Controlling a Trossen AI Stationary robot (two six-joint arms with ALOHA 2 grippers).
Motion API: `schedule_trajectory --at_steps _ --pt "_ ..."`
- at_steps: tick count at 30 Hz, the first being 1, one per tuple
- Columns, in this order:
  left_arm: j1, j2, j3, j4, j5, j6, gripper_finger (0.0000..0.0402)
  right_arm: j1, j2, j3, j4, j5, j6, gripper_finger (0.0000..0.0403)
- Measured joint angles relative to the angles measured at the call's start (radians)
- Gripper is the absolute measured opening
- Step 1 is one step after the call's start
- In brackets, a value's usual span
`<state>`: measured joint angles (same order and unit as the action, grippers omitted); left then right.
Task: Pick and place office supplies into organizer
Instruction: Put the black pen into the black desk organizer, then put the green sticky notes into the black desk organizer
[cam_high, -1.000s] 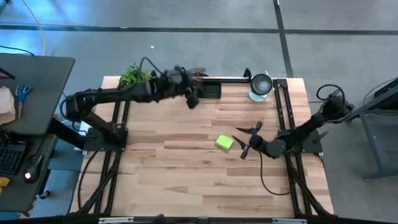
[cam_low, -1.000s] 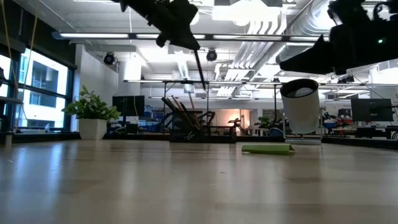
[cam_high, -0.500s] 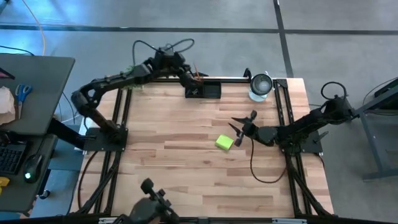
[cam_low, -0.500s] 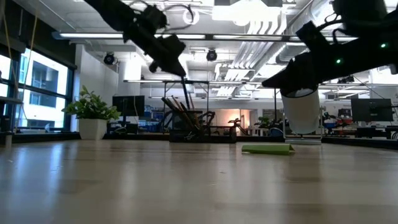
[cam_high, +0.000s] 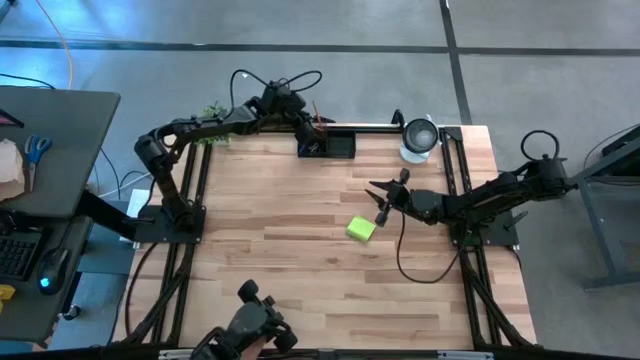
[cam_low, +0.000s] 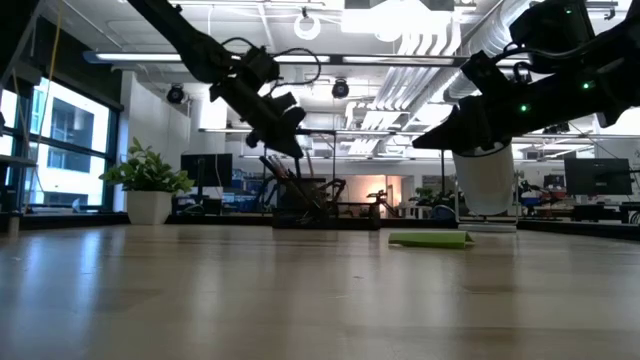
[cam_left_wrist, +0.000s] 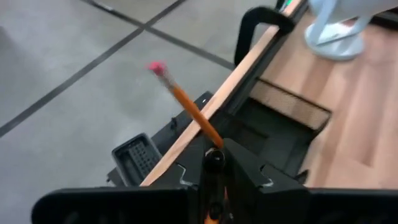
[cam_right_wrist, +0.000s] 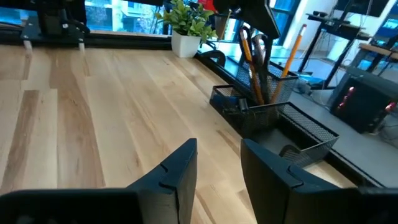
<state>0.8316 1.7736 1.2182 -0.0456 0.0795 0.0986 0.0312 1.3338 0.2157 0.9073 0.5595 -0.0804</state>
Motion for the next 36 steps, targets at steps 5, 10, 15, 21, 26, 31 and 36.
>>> schedule_trajectory --at_steps 5,10,15,21,26,31,36 --pt "0.0 0.039 0.0 0.015 -0.021 0.003 0.0028 -0.017 0.0 0.0 -0.001 -0.019 0.005 0.0117" --pt "-0.001 0.067 0.0 0.036 -0.052 -0.001 0.0033 -0.025 0.0 0.0 -0.01 -0.018 0.019 0.0117" --pt "-0.001 0.071 0.0 0.042 -0.092 -0.028 0.0069 -0.025 0.0 0.0 -0.042 -0.019 0.045 0.0118" --pt "-0.001 0.055 0.0 0.019 -0.106 -0.052 0.0112 -0.025 0.0 0.0 -0.05 -0.045 0.058 0.0119" --pt "-0.006 -0.018 0.0 -0.025 -0.075 -0.053 0.0132 -0.025 0.0 0.0 -0.055 -0.183 0.058 0.0119" --pt "-0.026 -0.117 0.0 -0.071 -0.068 -0.053 0.0133 -0.024 0.0 0.0 -0.127 -0.424 0.061 0.0119" --pt "-0.083 -0.195 0.0 -0.124 -0.065 -0.051 0.0127 0.013 0.0 0.0 -0.226 -0.516 0.085 0.0119"
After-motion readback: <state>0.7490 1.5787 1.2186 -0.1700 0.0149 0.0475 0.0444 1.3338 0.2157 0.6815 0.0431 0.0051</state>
